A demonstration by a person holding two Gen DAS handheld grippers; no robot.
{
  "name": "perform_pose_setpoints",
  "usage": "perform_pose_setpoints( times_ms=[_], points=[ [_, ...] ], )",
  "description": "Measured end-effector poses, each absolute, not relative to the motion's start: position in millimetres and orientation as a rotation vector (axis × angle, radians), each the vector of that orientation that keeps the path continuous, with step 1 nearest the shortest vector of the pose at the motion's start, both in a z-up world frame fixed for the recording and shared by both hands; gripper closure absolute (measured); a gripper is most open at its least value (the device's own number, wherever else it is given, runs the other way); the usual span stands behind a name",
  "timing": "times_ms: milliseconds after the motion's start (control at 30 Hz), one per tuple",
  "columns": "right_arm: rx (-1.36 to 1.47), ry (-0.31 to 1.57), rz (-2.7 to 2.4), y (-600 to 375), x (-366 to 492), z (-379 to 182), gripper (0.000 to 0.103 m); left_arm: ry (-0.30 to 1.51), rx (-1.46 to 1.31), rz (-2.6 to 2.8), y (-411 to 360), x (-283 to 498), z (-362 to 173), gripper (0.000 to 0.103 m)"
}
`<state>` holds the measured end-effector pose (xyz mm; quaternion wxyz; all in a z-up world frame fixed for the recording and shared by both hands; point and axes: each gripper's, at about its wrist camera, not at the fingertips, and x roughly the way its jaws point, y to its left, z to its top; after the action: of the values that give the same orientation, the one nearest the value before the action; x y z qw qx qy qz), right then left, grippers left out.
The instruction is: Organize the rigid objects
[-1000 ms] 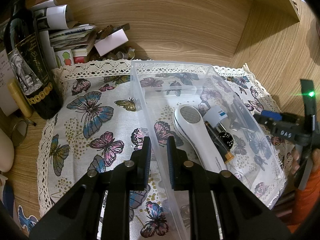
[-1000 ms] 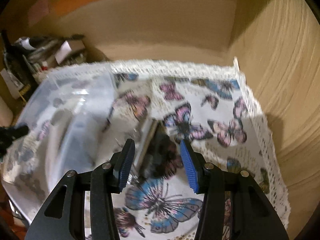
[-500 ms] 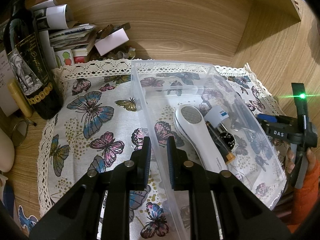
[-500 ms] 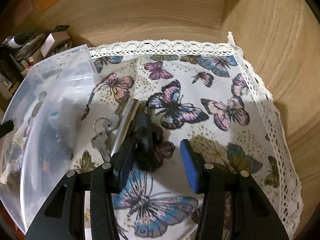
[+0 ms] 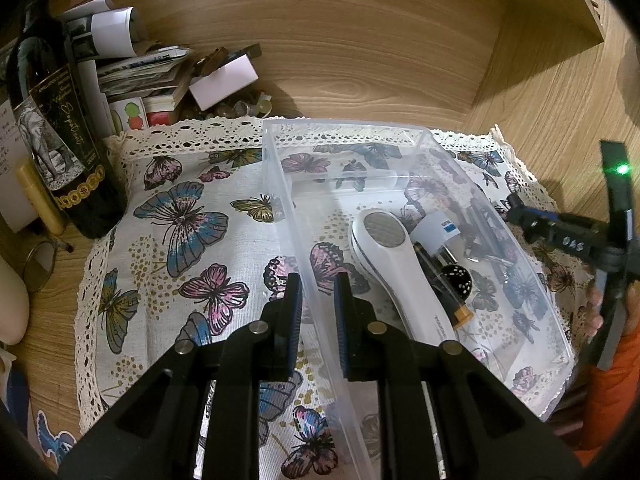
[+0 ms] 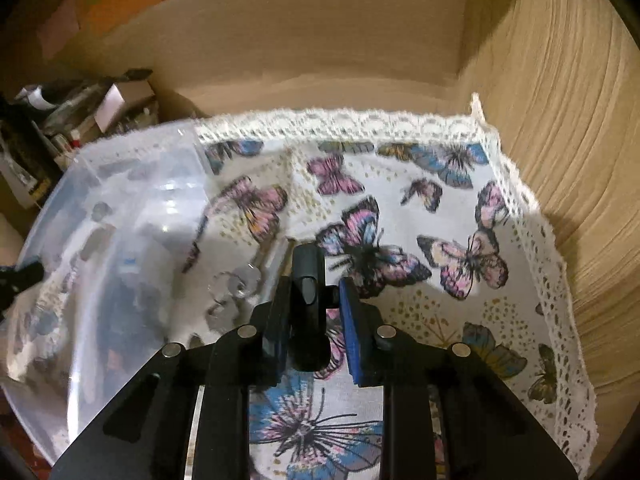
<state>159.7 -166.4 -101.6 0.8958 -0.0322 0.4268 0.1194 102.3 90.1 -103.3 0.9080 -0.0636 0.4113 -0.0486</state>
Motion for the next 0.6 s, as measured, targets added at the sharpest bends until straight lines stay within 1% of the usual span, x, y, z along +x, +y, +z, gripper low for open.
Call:
perform_pose_setpoints(
  times_ms=[300, 600],
  points=[
    [-0.124, 0.759, 0.349, -130, 138, -61, 0.082, 0.849, -0.13, -0.101, 90, 102, -103, 0.089],
    [-0.179, 0.71, 0.463, -90, 121, -49, 0.082, 0.849, -0.131, -0.1, 90, 103, -104, 0.089]
  ],
)
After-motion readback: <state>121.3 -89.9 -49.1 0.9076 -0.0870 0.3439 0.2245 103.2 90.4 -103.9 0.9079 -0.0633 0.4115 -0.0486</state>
